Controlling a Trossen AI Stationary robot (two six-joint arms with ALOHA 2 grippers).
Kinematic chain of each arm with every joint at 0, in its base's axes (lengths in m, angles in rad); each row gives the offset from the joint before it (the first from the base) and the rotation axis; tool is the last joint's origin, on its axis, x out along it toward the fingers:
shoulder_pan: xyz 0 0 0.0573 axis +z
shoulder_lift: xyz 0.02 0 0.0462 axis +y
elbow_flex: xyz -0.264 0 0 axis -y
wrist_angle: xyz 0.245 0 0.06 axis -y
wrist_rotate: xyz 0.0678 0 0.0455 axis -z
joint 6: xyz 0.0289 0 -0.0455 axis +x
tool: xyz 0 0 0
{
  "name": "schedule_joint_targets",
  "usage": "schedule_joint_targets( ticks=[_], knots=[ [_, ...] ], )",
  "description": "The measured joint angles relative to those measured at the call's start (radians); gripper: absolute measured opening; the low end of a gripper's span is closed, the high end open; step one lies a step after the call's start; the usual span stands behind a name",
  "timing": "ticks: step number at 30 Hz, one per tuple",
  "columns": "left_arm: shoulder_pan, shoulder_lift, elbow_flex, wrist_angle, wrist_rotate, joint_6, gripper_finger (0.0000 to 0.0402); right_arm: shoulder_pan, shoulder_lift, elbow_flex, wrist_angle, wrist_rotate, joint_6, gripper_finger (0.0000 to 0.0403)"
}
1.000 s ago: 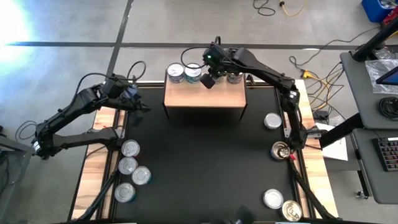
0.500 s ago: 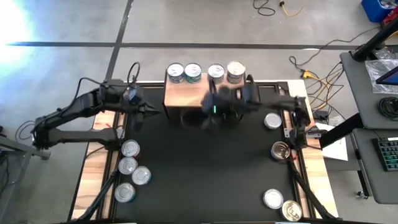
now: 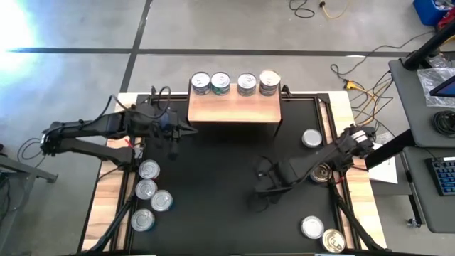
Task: Stack canned seafood by type on shelf
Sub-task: Put the top blue-pink tuna can on the shelf
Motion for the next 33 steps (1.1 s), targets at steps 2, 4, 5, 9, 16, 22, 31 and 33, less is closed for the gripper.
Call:
schedule_joint_targets(
  ticks=[2, 4, 5, 9, 16, 22, 31, 33],
  knots=[
    [-0.019, 0.006, 0.0, -0.003, -0.004, -0.015, 0.0, 0.003, -0.037, -0.127, -0.002, -0.021, 0.067, 0.0009],
    [-0.035, 0.009, 0.0, -0.013, -0.004, -0.024, 0.0, 0.003, -0.075, -0.249, -0.005, -0.073, 0.107, 0.0009],
    [-0.041, 0.007, 0.0, -0.019, -0.004, -0.025, 0.0, 0.0, -0.088, -0.302, -0.006, -0.107, 0.114, 0.0009],
    [-0.05, -0.003, 0.0, -0.061, -0.013, -0.029, 0.0, -0.018, -0.116, -0.486, -0.002, -0.231, 0.069, 0.0009],
    [-0.05, -0.028, 0.0, -0.155, -0.115, -0.026, 0.0, -0.088, -0.116, -0.714, 0.0, -0.264, -0.102, 0.0009],
    [-0.05, -0.057, 0.0, -0.207, -0.137, -0.044, 0.0, -0.141, -0.095, -0.839, 0.15, -0.305, -0.199, 0.0009],
    [-0.101, -0.14, 0.0, -0.432, -0.148, -0.171, 0.0, -0.134, -0.061, -0.72, 0.224, -0.308, -0.146, 0.0009],
    [-0.123, -0.145, 0.0, -0.436, -0.148, -0.187, 0.0, -0.13, -0.049, -0.658, 0.231, -0.235, -0.161, 0.0009]
  ],
)
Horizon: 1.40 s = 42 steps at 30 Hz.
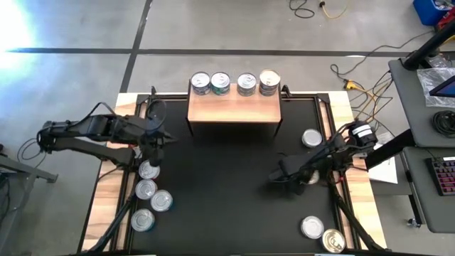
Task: Stack canned seafood by type on shelf
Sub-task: Put the top blue-pink tuna can on the shelf
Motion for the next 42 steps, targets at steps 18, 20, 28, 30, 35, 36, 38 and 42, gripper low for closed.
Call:
schedule_joint_targets(
  ticks=[18, 20, 28, 30, 35, 36, 38, 42],
  knots=[
    [-0.137, 0.135, -0.056, 0.272, 0.091, -0.023, 0.0, 0.081, 0.578, 0.947, 0.054, 0.409, -0.636, 0.0009],
    [-0.138, 0.14, -0.056, 0.231, 0.114, -0.032, 0.0, 0.118, 0.631, 1.093, 0.047, 0.496, -0.701, 0.0009],
    [-0.147, 0.177, -0.068, 0.078, 0.217, -0.081, 0.0, 0.194, 0.627, 1.378, -0.055, 0.768, -0.724, 0.0009],
    [-0.161, 0.19, -0.075, 0.09, 0.189, -0.099, 0.0, 0.203, 0.605, 1.365, -0.078, 0.768, -0.631, 0.0009],
    [-0.24, 0.246, -0.076, 0.101, 0.185, -0.113, 0.0008, 0.225, 0.587, 1.351, -0.09, 0.711, -0.459, 0.0012],
    [-0.262, 0.259, -0.076, 0.103, 0.184, -0.119, 0.0013, 0.23, 0.584, 1.344, -0.088, 0.678, -0.453, 0.0014],
    [-0.313, 0.291, -0.076, 0.109, 0.183, -0.137, 0.0026, 0.238, 0.589, 1.315, -0.069, 0.601, -0.449, 0.0018],
    [-0.409, 0.359, -0.076, 0.154, 0.183, -0.195, 0.0071, 0.258, 0.597, 1.219, -0.066, 0.557, -0.403, 0.0032]
  ],
)
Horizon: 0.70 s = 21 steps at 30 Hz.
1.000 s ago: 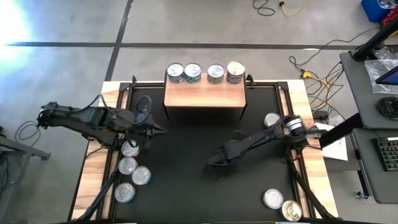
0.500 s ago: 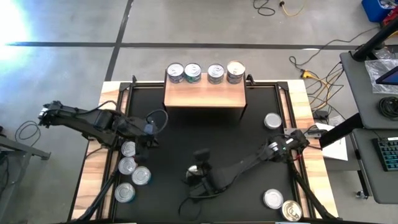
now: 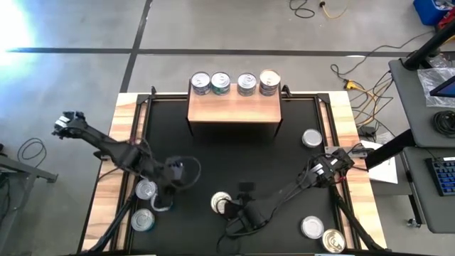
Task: Stack canned seafood by type on shelf
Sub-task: Put the top blue-pink tuna can on the shelf
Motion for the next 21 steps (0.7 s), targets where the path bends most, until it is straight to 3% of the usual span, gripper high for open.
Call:
schedule_joint_targets(
  ticks=[6, 16, 18, 21],
  knots=[
    [-0.082, 0.122, 0.0, 0.064, -0.024, -0.064, 0.0177, 0.006, -0.006, -0.093, 0.009, -0.074, 0.07, 0.0082],
    [-0.155, 0.237, 0.0, 0.217, -0.099, -0.07, 0.0369, 0.006, -0.011, -0.1, 0.083, -0.096, 0.067, 0.0216],
    [-0.156, 0.251, -0.012, 0.25, -0.107, -0.057, 0.0391, 0.005, -0.012, -0.1, 0.115, -0.096, 0.062, 0.0241],
    [-0.155, 0.268, -0.062, 0.4, -0.104, -0.018, 0.0392, 0.005, -0.012, -0.1, 0.173, -0.097, 0.029, 0.0276]
  ],
)
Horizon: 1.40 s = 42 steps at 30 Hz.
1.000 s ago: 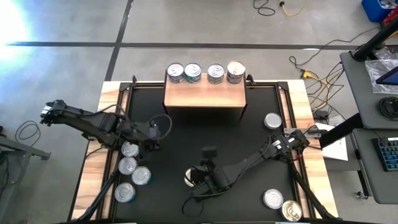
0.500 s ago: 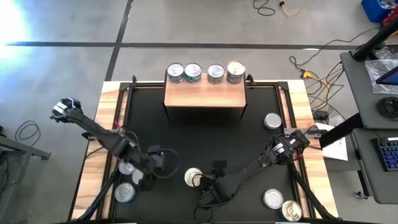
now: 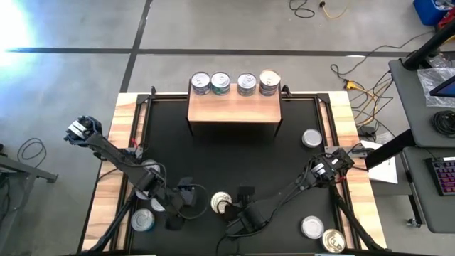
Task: Stack canned seafood by type on shelf
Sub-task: Put the top blue-pink tuna can on the shelf
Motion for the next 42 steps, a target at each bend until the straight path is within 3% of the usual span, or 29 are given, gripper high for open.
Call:
schedule_joint_targets(
  ticks=[7, 11, 16, 22, 27, 34, 42],
  knots=[
    [0.025, 0.041, -0.197, 0.4, -0.05, 0.035, 0.0393, 0.0, -0.002, 0.005, 0.049, 0.0, -0.054, 0.0335],
    [0.062, 0.112, -0.262, 0.469, -0.105, 0.034, 0.0399, 0.0, 0.001, -0.003, 0.069, 0.0, -0.052, 0.0353],
    [0.075, 0.202, -0.274, 0.56, -0.112, 0.062, 0.04, 0.0, 0.002, -0.015, 0.088, 0.0, 0.103, 0.0363],
    [0.093, 0.302, -0.211, 0.563, -0.108, 0.088, 0.04, 0.004, 0.002, -0.04, 0.176, 0.0, 0.466, 0.0364],
    [0.132, 0.341, -0.154, 0.472, -0.094, 0.109, 0.0388, 0.028, 0.002, -0.155, 0.336, 0.006, 0.682, 0.0364],
    [0.181, 0.292, -0.108, 0.198, -0.031, 0.243, 0.0367, 0.039, -0.004, -0.303, 0.661, 0.076, 0.595, 0.0364],
    [0.308, 0.292, -0.145, 0.305, -0.038, 0.176, 0.0363, 0.047, 0.005, -0.36, 0.669, 0.358, 0.404, 0.0364]
  ],
)
